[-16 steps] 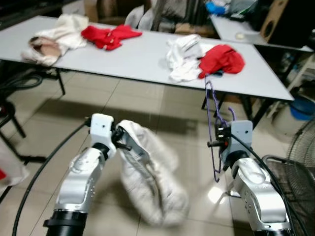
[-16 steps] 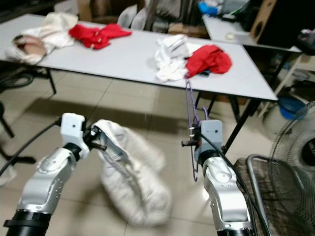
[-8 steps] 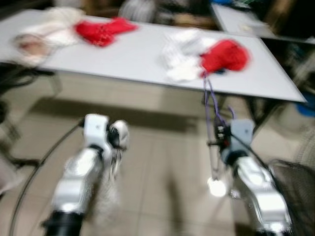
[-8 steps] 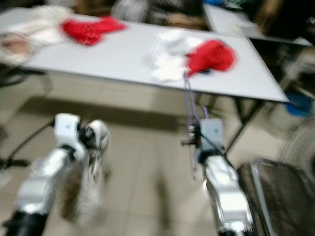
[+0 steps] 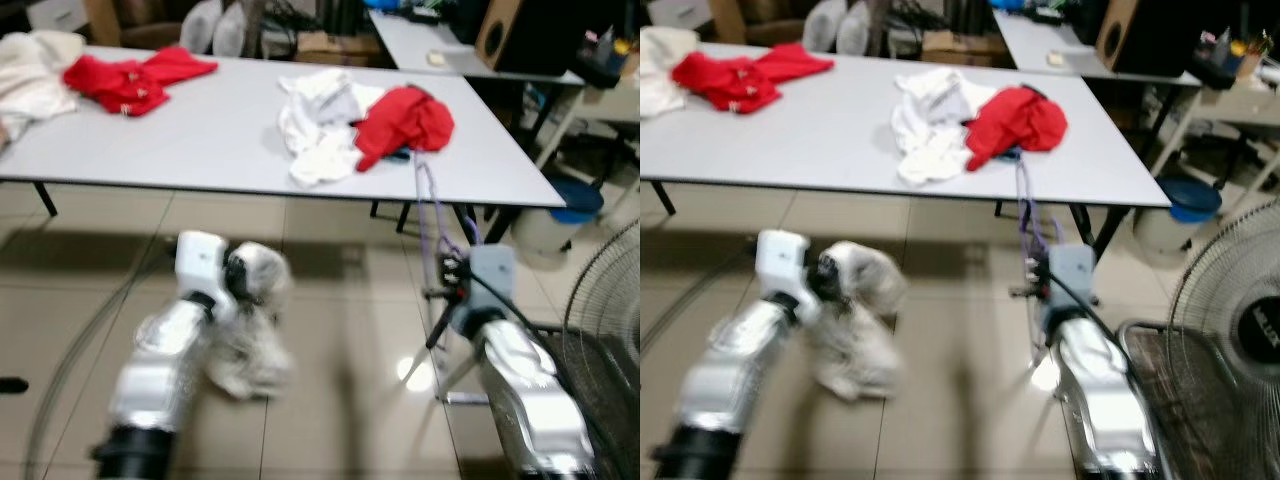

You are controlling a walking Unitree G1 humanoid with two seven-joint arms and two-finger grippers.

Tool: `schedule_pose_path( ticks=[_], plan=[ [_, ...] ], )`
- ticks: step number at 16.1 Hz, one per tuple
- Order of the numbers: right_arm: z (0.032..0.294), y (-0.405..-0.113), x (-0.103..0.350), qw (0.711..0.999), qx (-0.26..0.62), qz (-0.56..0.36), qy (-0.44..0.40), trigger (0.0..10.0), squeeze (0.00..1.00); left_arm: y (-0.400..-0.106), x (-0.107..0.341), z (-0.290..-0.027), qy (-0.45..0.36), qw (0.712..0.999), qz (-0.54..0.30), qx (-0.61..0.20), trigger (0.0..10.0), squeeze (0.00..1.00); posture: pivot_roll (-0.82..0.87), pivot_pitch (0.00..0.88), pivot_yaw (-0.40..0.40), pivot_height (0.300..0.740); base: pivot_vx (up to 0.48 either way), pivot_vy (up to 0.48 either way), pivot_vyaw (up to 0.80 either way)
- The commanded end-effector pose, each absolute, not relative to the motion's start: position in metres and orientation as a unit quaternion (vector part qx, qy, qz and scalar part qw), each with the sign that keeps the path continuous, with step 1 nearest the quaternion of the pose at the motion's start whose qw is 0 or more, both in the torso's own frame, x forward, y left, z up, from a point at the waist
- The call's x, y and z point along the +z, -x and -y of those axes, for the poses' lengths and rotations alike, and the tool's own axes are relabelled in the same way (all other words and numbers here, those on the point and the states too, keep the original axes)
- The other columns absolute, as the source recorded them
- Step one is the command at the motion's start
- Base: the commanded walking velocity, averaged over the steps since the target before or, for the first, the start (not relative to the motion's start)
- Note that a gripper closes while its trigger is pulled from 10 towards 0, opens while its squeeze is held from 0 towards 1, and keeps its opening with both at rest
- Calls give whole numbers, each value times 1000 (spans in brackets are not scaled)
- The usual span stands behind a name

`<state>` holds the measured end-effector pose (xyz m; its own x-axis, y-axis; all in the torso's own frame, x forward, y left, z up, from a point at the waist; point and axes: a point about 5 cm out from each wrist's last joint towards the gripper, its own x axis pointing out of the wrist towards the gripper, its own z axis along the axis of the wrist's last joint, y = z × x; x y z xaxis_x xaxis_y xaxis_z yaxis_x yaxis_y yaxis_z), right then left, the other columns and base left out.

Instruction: Hang hanger

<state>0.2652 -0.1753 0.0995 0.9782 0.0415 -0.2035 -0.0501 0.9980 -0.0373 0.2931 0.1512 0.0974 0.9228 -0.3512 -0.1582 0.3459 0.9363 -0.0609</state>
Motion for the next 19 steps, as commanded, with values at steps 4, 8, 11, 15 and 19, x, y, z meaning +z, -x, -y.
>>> schedule_pose_path(
  ticks=[4,8,11,15,19],
  plan=[
    [171,-268,106,996,32,-85,17,10000,0,-297,111,-155,7,982,-52,-179,10000,0,-164,0,-66,740,339,0,0],
    [170,-268,107,996,39,-83,22,10000,0,-297,112,-154,8,983,-51,-178,10000,0,-163,0,-69,740,342,0,0],
    [174,-271,118,992,87,-73,44,10000,0,-304,128,-160,10,985,-29,-172,10000,0,-161,0,-76,740,340,0,0],
    [197,-273,151,974,193,-63,102,10000,0,-327,163,-163,2,984,17,-180,10000,0,-180,0,-40,740,341,0,0],
    [202,-262,166,953,262,-75,132,10000,0,-338,185,-158,5,980,48,-195,10000,0,-186,0,-37,740,356,0,0]
  ],
)
